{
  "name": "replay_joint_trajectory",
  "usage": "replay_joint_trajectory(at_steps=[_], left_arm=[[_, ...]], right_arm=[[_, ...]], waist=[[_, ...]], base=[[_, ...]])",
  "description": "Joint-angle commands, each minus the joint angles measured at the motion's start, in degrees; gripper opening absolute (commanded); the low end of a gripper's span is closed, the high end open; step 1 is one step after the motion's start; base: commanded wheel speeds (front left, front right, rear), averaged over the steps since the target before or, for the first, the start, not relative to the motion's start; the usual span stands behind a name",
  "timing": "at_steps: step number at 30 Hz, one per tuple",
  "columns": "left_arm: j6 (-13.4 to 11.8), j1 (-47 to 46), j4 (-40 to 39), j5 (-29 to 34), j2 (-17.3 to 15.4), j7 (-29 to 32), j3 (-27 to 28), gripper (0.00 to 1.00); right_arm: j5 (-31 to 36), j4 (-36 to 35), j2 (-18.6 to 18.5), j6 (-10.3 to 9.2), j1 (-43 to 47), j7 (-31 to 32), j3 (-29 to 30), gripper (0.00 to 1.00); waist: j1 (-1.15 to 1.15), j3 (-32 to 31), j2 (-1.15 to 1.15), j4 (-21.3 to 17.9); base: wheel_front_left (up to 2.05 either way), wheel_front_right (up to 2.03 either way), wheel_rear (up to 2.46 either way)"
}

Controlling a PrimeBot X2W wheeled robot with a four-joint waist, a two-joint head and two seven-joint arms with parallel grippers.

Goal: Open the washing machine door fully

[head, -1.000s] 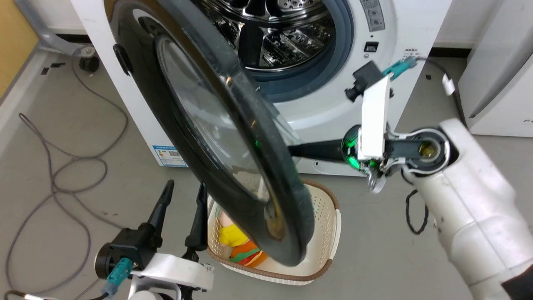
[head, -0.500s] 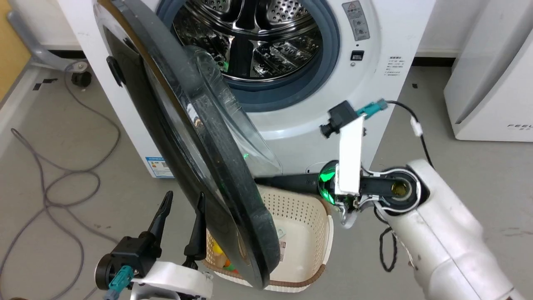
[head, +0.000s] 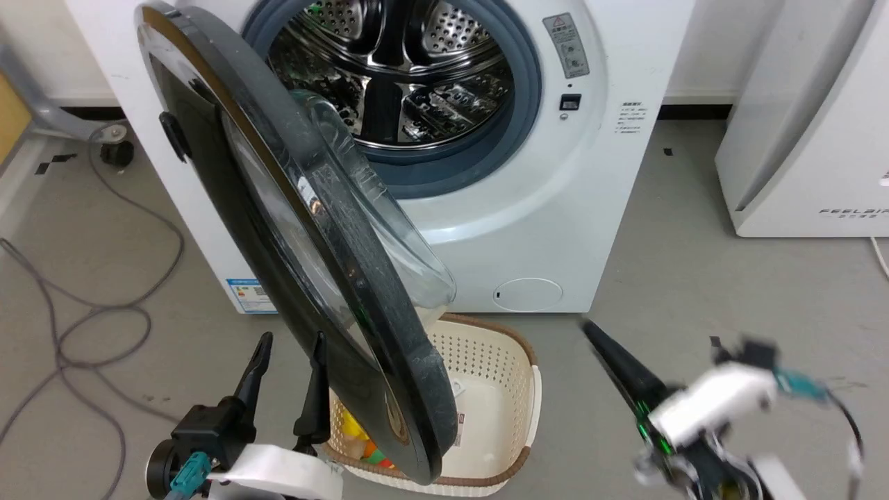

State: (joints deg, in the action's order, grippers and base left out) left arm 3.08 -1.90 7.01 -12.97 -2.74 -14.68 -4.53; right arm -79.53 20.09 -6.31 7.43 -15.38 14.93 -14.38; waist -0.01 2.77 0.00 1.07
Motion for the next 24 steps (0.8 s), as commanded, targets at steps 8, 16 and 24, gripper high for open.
replay_joint_trajectory(at_steps=[8, 16, 24], left_arm=[[-0.6, 1.7, 0.5, 0.0, -0.1, -0.3, 1.3, 1.00], [-0.6, 2.1, 0.9, 0.3, -0.1, -0.3, 1.9, 1.00], [-0.5, 2.0, 1.0, 0.1, -0.1, -0.3, 2.2, 1.00]], right_arm=[[13.4, 2.2, 0.0, 0.06, 12.1, -20.5, 5.9, 1.00], [44.2, -0.5, 1.6, 0.06, 13.8, -29.8, 19.0, 1.00], [69.8, -18.0, 3.4, 0.06, 16.1, -29.8, 23.4, 1.00]], waist=[[0.01, -1.0, 0.00, -0.8], [0.01, -1.2, 0.00, -1.3], [0.01, -1.1, 0.00, -0.9]], base=[[0.00, 0.00, 0.00], [0.00, 0.00, 0.00], [0.00, 0.00, 0.00]])
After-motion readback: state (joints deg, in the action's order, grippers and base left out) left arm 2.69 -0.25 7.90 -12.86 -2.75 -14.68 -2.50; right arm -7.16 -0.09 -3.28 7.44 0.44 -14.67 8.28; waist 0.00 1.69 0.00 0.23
